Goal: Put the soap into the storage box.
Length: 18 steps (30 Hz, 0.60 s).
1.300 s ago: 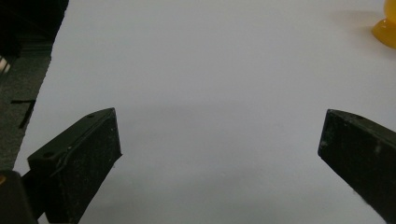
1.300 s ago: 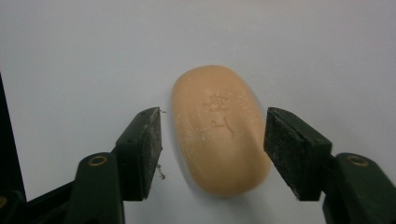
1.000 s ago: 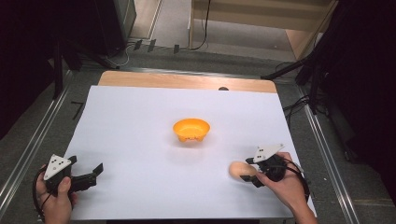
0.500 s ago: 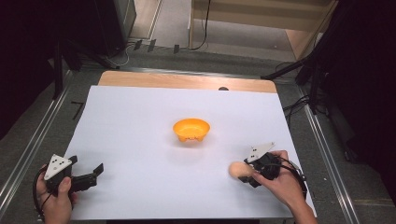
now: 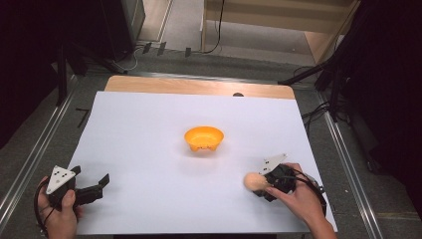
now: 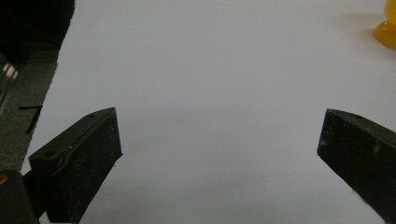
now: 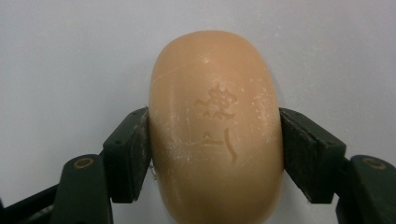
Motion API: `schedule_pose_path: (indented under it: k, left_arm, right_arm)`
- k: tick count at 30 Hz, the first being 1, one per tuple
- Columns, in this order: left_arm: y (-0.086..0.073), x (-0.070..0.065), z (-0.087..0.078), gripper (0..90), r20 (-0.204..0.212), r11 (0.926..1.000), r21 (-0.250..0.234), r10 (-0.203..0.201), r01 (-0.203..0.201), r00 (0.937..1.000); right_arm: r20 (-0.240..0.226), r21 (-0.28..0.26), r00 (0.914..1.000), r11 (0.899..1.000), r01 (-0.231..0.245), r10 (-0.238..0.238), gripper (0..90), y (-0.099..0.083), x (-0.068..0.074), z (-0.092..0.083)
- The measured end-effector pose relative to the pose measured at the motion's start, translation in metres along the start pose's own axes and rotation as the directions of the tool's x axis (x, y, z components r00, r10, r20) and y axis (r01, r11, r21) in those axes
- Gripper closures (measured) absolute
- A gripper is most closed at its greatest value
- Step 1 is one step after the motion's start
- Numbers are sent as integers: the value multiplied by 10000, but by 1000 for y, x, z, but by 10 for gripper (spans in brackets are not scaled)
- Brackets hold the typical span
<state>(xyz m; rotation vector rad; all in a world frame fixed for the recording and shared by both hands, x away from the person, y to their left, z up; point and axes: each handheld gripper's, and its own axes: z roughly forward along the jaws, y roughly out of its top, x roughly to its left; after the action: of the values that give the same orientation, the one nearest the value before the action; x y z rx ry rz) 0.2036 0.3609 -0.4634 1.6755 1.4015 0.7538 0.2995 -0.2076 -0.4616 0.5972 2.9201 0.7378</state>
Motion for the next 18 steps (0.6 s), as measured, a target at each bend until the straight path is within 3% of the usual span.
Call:
schedule_pose_path:
  k: [5, 6, 7, 9, 12, 15, 18]
  left_arm:
    - [-2, -3, -8, 8, -380, 9981, -581, 173, -195, 9991]
    - [-3, -4, -11, 63, -589, 9984, -541, 147, -179, 9982]
    - [-4, -4, -12, 185, -807, 9980, -609, 118, -167, 9967]
    - [-6, -5, -14, 145, -709, 9967, -779, 162, -218, 9974]
    - [-7, -5, -13, 145, -617, 9973, -646, 306, -346, 9976]
    - [-6, -8, -11, 140, -788, 9968, -457, 622, -660, 9949]
    - [-7, -8, -12, 139, -750, 9961, -631, 570, -618, 9956]
  right_arm:
    - [145, -19, 9996, 9997, -230, 230, 308, 0, 2, 0]
    - [174, -14, 9995, 9996, -270, 270, 307, 0, 2, 0]
    - [205, -5, 9993, 9995, -314, 314, 305, 0, 3, 1]
    - [233, 9, 9991, 9994, -343, 343, 303, 1, 3, 1]
    - [229, 0, 9994, 9997, -242, 242, 305, 0, 3, 1]
    - [223, -20, 9992, 9995, -318, 318, 321, 0, 3, 0]
    - [233, 49, 9991, 9993, -365, 363, 325, 2, 3, 0]
